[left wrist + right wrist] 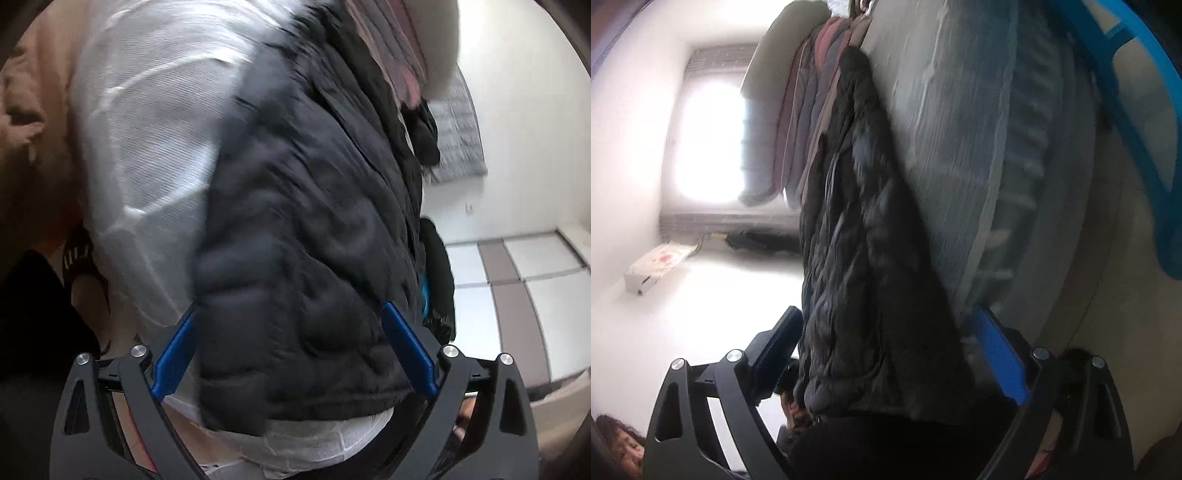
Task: Fold large clothes
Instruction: 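Grasp the jacket side with the left tool and fold it over the body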
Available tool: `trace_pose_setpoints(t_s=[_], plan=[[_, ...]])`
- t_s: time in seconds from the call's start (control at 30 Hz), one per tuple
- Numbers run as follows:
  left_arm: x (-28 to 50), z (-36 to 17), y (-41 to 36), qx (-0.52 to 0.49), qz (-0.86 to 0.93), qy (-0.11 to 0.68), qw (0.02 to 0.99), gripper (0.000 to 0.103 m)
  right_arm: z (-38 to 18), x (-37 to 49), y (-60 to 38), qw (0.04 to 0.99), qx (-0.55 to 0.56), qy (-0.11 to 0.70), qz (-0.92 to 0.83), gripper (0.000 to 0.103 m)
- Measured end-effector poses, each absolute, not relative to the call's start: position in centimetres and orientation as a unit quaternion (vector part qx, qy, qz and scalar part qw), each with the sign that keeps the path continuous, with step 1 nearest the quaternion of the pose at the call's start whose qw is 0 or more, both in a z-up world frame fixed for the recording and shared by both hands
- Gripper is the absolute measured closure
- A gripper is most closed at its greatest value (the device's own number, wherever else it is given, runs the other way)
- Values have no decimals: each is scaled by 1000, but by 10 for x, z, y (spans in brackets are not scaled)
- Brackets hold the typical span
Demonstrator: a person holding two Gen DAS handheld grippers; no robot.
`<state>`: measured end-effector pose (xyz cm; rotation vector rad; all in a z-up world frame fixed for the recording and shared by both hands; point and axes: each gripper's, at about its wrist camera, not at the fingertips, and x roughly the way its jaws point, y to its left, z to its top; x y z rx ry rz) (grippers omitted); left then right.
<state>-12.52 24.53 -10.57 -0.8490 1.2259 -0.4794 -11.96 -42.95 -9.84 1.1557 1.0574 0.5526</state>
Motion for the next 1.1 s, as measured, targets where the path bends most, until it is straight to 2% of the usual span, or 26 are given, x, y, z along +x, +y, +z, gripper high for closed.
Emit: trace_pose_setpoints(t_s=[0.27, 0.43, 0.47, 0.5, 0.53, 0.57, 0.6, 0.63, 0.67, 0.7, 0.73, 0.8, 0.9, 1.1], plan=[[-131, -97, 243, -360, -196, 563, 718, 12, -114, -115, -410, 659, 488, 503, 274, 14], [-128, -98, 234, -362, -193, 567, 715, 13, -151, -121, -408, 639, 503, 520, 259, 14], [-128, -95, 230, -351, -194, 567, 720, 14, -154, -123, -409, 634, 507, 520, 266, 14], [-127, -92, 227, -342, -195, 567, 724, 25, -155, -125, -407, 630, 508, 515, 281, 14], [-125, -89, 222, -321, -191, 571, 731, 30, -152, -128, -410, 634, 505, 507, 294, 14], [-124, -88, 220, -308, -185, 577, 734, 38, -145, -132, -408, 639, 497, 492, 319, 19], [-123, -87, 221, -306, -181, 578, 734, 49, -137, -135, -405, 643, 492, 479, 340, 41], [-122, -86, 222, -306, -175, 581, 734, 54, -128, -137, -401, 653, 477, 474, 349, 54], [-122, -85, 224, -311, -169, 582, 732, 64, -121, -146, -403, 661, 465, 471, 354, 81], [-122, -84, 228, -319, -169, 580, 730, 73, -116, -146, -401, 668, 457, 467, 357, 86], [-122, -82, 231, -321, -170, 578, 731, 77, -111, -147, -399, 676, 447, 464, 358, 86], [-123, -77, 231, -317, -172, 573, 736, 92, -104, -146, -394, 685, 434, 463, 357, 89], [-124, -59, 222, -295, -184, 559, 753, 96, -87, -145, -388, 693, 443, 430, 372, 90], [-132, -14, 228, -332, -216, 510, 764, 97, -44, -140, -384, 719, 451, 373, 374, 93]])
